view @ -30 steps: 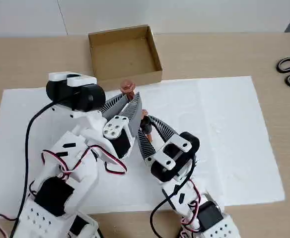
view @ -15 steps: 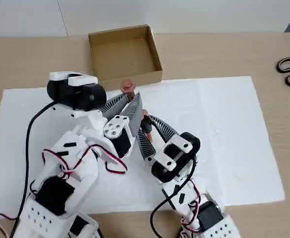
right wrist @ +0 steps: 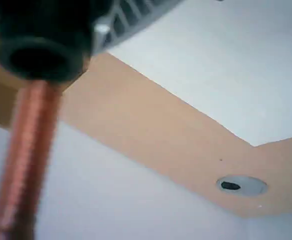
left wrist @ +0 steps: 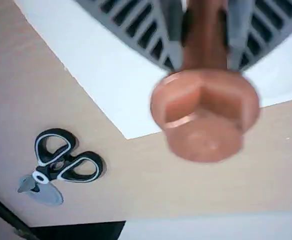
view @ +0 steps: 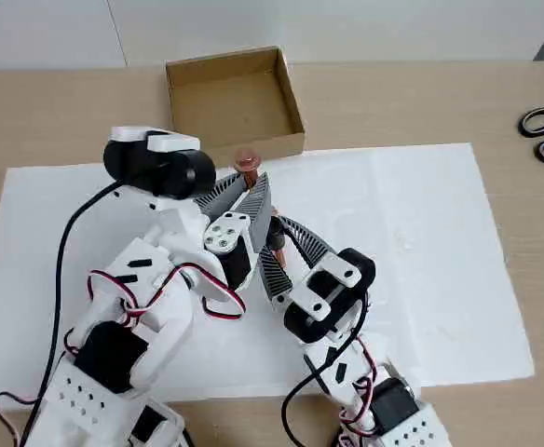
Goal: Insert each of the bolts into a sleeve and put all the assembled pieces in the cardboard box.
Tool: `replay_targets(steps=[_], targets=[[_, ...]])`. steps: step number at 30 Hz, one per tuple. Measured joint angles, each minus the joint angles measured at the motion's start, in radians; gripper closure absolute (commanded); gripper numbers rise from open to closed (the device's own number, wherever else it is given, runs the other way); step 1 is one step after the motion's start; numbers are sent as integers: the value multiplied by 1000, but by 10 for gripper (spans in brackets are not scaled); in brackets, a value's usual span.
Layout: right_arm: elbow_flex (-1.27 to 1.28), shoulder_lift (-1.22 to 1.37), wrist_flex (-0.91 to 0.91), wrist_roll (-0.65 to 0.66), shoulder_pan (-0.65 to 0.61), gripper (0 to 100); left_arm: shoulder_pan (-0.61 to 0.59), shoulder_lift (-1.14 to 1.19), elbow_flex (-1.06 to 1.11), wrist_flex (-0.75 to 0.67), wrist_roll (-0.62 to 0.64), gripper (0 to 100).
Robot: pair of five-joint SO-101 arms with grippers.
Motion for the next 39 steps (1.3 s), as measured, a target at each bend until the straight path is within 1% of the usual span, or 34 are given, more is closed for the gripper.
replay_targets(steps=[4,15,23,29,39], targets=[[0,0,0,0,2,995,37,0,-2,28,-5,993],[0,0,0,0,2,995,46,0,-8,31,-2,993],[0,0,0,0,2,995,46,0,-8,31,-100,993],[0,0,0,0,2,995,46,0,17,-8,-106,993],[0,0,0,0,2,995,46,2,35,-11,-106,994]])
